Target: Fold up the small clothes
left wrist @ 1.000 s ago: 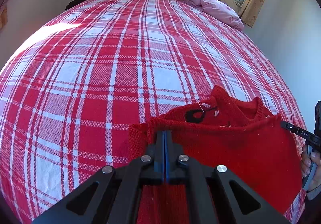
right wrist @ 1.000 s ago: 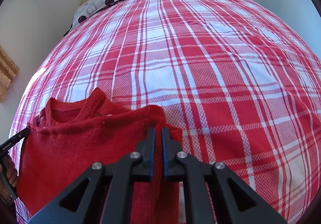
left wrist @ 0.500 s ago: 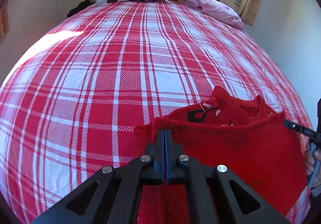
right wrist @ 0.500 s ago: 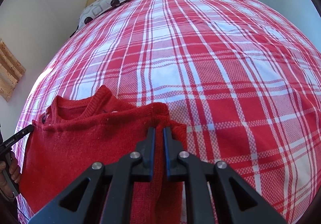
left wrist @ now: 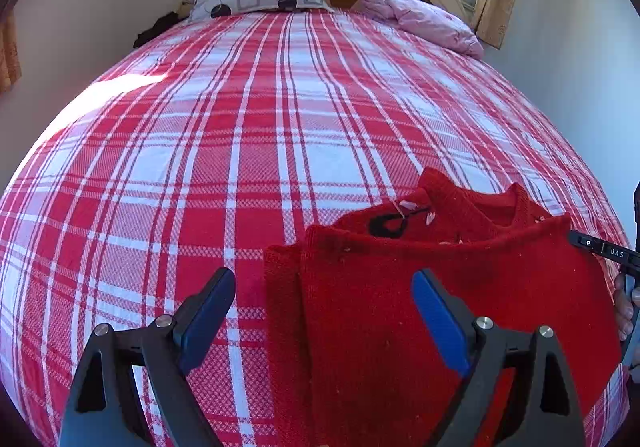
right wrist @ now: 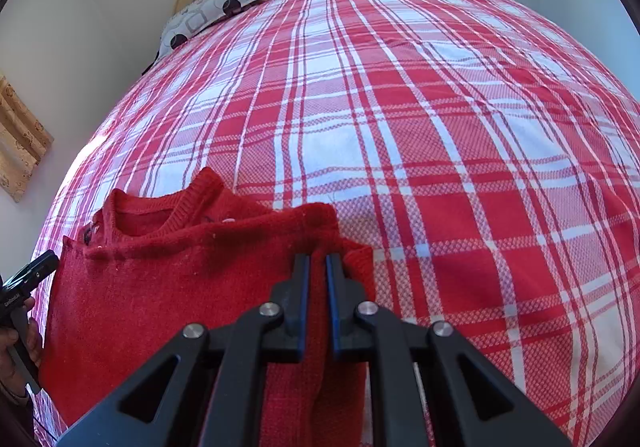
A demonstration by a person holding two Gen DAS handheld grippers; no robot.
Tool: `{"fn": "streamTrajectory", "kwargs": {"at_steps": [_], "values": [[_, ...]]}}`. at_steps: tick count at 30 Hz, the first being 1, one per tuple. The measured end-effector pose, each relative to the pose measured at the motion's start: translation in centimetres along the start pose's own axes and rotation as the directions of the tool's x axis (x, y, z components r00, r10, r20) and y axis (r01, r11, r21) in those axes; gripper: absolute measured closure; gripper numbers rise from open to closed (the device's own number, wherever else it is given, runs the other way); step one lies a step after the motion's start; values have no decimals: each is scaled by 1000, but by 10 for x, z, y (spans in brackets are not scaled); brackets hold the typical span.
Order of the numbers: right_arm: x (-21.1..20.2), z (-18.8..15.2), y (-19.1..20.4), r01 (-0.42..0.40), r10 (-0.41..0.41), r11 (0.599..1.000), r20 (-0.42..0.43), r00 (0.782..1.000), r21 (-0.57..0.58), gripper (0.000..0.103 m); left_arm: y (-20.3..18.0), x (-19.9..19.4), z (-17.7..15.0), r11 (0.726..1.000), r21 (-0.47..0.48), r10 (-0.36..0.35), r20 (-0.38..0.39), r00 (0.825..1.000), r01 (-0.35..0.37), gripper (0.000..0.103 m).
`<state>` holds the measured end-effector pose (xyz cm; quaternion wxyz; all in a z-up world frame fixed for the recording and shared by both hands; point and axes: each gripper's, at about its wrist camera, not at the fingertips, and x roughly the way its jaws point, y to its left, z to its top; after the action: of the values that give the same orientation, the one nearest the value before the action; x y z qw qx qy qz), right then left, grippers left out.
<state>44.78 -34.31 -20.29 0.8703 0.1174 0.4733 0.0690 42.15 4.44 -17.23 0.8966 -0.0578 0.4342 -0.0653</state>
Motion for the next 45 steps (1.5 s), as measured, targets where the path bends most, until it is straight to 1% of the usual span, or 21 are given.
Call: {"fn": "streamTrajectory", "kwargs": {"at_steps": [2,4,5,6,8,10,12,15,17,19,23,24,25,28,30,31,33,34,36,39,45], "values": [[0,0,0,2,-2,1000,0,1000,-4,90,-1,1,-1,1000,14,-5,-5,1000,5,13],[1,0,1,4,-4,1000,1,1000,-5,90,-6,1,-2,999,45,20,-5,1000,-20,18],[1,0,1,4,-4,1000,1,1000,-6,90,-9,2,-3,998,62,29,-13,999,-28,30],[1,0,1,6,-6,1000,2,1000,-7,90,-12,3,-3,997,76,31,-20,999,-29,45],[0,0,2,13,-13,1000,6,1000,-16,90,-17,5,-4,993,111,46,-30,998,-43,54],[0,0,4,24,-24,999,10,1000,-29,90,-18,7,-3,991,123,48,-30,998,-44,56],[-1,0,5,34,-33,999,15,999,-38,92,-18,8,-1,991,131,46,-28,999,-42,92],[-3,2,7,41,-40,998,24,999,-47,94,-15,1,2,993,114,35,2,999,-36,93],[-10,5,7,53,-51,997,53,997,-47,94,-9,-9,8,996,81,23,43,999,-26,93],[-17,11,4,51,-48,998,82,995,-24,94,-4,-11,11,998,60,13,51,999,-16,93],[1,10,7,107,-105,993,32,994,-47,94,-6,16,2,995,84,51,-19,999,-49,92],[9,6,8,113,-113,992,5,994,-58,94,-7,19,-1,994,94,58,-17,998,-56,90],[10,4,10,120,-120,990,8,993,-75,94,-9,17,-3,992,107,66,6,998,-66,90],[3,5,9,117,-116,990,12,993,-77,92,-17,13,-2,981,158,112,13,994,-113,79],[-5,6,7,116,-115,991,25,993,-69,79,-16,5,0,980,158,121,18,992,-122,66],[-12,6,7,117,-114,991,42,993,-63,75,-14,-2,1,982,150,115,33,993,-119,63],[-30,8,8,124,-120,991,83,989,-47,63,-13,-15,2,982,148,106,69,992,-116,42],[-42,8,11,123,-118,992,103,988,-43,62,-14,-21,1,980,152,115,87,989,-128,38],[-62,5,21,109,-100,993,135,986,-56,57,-13,-30,0,978,155,125,111,986,-141,36],[-82,-7,45,98,-79,989,163,984,-109,52,-7,-34,-3,981,139,121,104,987,-135,36],[-91,-64,121,28,8,956,122,993,-292,45,0,-26,-18,983,125,130,43,991,-134,36]]}}
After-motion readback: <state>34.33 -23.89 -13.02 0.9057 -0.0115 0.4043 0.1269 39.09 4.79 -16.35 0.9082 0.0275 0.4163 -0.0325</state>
